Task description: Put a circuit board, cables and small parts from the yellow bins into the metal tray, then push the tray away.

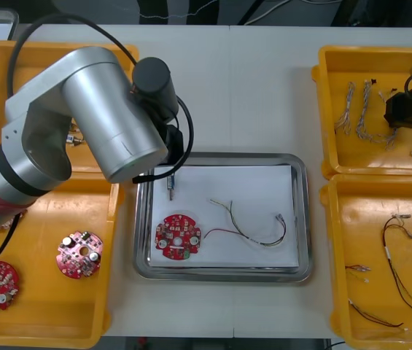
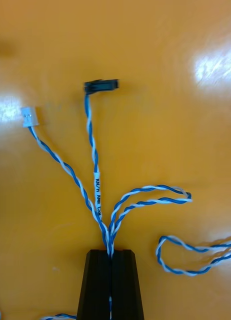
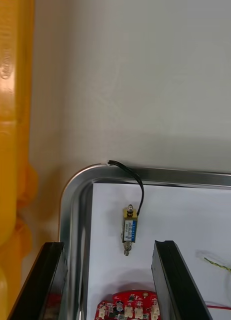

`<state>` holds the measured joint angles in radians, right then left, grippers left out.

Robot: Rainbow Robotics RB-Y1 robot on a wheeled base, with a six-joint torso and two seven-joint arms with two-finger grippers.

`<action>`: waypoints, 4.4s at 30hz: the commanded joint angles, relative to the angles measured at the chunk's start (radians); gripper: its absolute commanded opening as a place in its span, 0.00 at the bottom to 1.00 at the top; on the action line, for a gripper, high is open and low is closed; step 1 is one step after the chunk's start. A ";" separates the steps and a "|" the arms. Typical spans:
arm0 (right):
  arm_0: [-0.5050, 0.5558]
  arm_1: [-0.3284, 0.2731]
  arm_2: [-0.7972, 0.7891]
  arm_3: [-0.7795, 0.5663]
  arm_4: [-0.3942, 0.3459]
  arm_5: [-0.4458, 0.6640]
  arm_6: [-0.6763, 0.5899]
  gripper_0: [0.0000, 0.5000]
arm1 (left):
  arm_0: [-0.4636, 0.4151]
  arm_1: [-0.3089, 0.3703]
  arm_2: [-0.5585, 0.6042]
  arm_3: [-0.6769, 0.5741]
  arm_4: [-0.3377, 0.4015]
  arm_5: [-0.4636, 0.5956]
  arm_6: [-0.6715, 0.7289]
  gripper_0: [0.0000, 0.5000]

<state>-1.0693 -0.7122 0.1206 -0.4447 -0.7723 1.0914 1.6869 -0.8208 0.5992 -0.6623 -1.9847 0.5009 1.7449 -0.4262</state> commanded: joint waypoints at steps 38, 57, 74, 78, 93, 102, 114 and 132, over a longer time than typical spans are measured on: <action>0.218 -0.110 -0.311 -1.085 0.042 0.828 -0.026 0.00 | -0.094 0.220 0.267 0.328 0.186 -0.058 0.040 1.00; 0.358 -0.107 -0.176 -1.540 -0.240 0.828 -0.044 0.00 | -0.092 0.214 0.339 0.477 0.168 -0.077 0.052 1.00; 0.305 -0.107 0.191 -1.681 -0.260 0.662 0.028 0.00 | -0.092 0.174 0.360 0.620 0.134 -0.153 0.075 1.00; 0.289 -0.107 0.261 -1.677 -0.228 0.613 0.103 0.00 | -0.092 0.163 0.359 0.653 0.133 -0.188 0.076 1.00; 0.244 -0.107 0.511 -1.600 -0.148 0.446 0.349 0.00 | -0.092 0.133 0.303 0.739 0.165 -0.245 0.084 1.00; 0.235 -0.105 0.634 -1.479 -0.142 0.303 0.352 0.00 | -0.067 0.129 0.291 0.739 0.186 -0.263 0.086 1.00; 0.236 -0.099 0.711 -1.378 -0.108 0.156 0.353 0.00 | -0.046 0.126 0.256 0.739 0.180 -0.281 0.090 1.00; 0.235 -0.073 0.717 -1.310 -0.113 0.111 0.332 0.96 | -0.005 0.122 0.254 0.739 0.159 -0.318 0.080 1.00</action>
<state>-0.7978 -0.7869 0.8273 -1.7475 -0.8787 1.2214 2.0211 -0.8470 0.7374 -0.4009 -1.2397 0.6725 1.4431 -0.4151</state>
